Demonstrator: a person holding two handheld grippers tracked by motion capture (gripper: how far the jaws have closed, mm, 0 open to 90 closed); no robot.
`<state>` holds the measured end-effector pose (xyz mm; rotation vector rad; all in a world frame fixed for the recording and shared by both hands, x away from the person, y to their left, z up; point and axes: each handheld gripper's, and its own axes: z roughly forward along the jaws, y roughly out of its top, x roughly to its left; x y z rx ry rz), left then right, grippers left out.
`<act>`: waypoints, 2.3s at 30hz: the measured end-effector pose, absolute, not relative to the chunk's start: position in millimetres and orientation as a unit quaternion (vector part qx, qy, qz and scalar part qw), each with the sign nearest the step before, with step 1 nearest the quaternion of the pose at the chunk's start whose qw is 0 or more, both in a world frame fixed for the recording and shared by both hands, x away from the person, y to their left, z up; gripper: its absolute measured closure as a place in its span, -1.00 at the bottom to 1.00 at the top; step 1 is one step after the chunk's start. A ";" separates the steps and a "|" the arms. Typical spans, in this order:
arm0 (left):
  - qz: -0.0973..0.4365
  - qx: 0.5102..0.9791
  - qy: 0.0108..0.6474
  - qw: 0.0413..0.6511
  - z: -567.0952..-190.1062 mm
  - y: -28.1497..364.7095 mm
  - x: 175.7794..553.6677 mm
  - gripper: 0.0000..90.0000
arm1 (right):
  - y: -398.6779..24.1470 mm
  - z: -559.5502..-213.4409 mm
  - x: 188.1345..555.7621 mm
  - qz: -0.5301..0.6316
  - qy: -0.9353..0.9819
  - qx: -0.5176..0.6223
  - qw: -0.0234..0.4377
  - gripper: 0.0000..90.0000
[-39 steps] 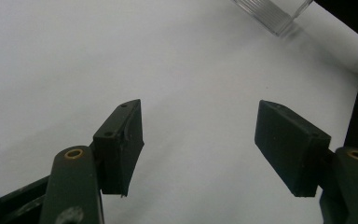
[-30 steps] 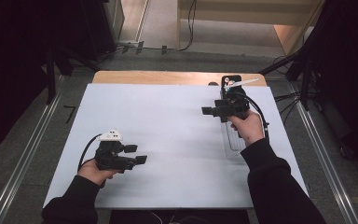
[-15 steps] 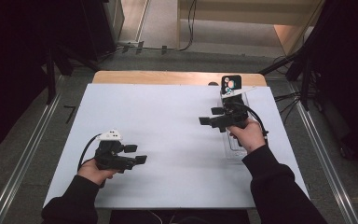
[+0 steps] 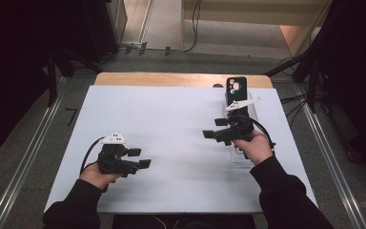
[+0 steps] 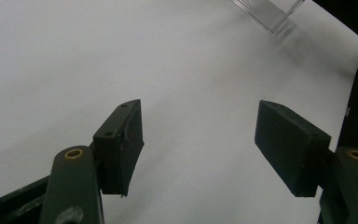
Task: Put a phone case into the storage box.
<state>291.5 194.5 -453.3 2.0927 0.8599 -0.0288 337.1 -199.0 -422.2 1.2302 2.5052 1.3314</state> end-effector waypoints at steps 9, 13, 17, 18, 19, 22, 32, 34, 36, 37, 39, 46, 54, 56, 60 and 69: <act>-0.012 0.840 0.341 0.423 -453.1 192.9 290.0 -0.27 | -198.0 -430.9 323.3 0.429 0.819 0.381 0.012 -0.58; -0.012 0.840 0.340 0.423 -452.3 192.8 289.6 -0.27 | -199.6 -436.1 315.4 0.431 0.823 0.370 0.002 -0.58; -0.009 0.837 0.341 0.427 -450.6 193.3 288.9 -0.27 | -200.5 -438.2 309.3 0.430 0.826 0.364 -0.003 -0.58; -0.008 0.837 0.341 0.428 -450.4 193.0 288.6 -0.27 | -200.9 -438.7 307.0 0.430 0.827 0.362 -0.002 -0.58; -0.008 0.837 0.342 0.428 -450.4 192.7 288.3 -0.27 | -201.3 -439.3 304.7 0.428 0.828 0.361 -0.002 -0.58; -0.009 0.840 0.338 0.425 -450.2 191.9 287.4 -0.27 | -203.8 -441.5 298.5 0.423 0.834 0.353 0.001 -0.58; -0.010 0.841 0.334 0.425 -449.1 192.2 283.2 -0.27 | -216.2 -447.4 280.0 0.425 0.833 0.355 -0.010 -0.58; -0.011 0.841 0.332 0.428 -449.4 191.7 281.5 -0.27 | -218.5 -448.7 276.6 0.425 0.832 0.356 -0.011 -0.58; -0.011 0.842 0.331 0.425 -449.4 191.9 279.4 -0.27 | -220.8 -450.0 273.2 0.424 0.833 0.356 -0.011 -0.58; -0.011 0.843 0.330 0.424 -449.4 192.1 278.4 -0.27 | -221.8 -450.7 271.5 0.422 0.833 0.357 -0.011 -0.58; -0.012 0.843 0.330 0.425 -449.6 192.9 277.3 -0.27 | -223.6 -451.9 268.1 0.419 0.834 0.359 -0.012 -0.58; -0.015 0.843 0.331 0.424 -450.6 194.3 275.2 -0.27 | -229.6 -457.5 259.4 0.412 0.836 0.363 -0.013 -0.58; -0.015 0.844 0.331 0.423 -451.3 195.9 273.6 -0.27 | -236.9 -463.1 250.8 0.404 0.839 0.365 -0.012 -0.58; -0.014 0.843 0.332 0.423 -451.5 196.3 273.3 -0.27 | -239.6 -464.7 249.4 0.401 0.839 0.368 -0.012 -0.58; -0.015 0.843 0.331 0.424 -452.1 196.9 272.7 -0.27 | -245.2 -467.5 247.5 0.398 0.836 0.378 -0.012 -0.58; -0.016 0.843 0.332 0.423 -453.0 199.3 272.0 -0.27 | -260.7 -471.7 243.8 0.391 0.830 0.398 -0.004 -0.58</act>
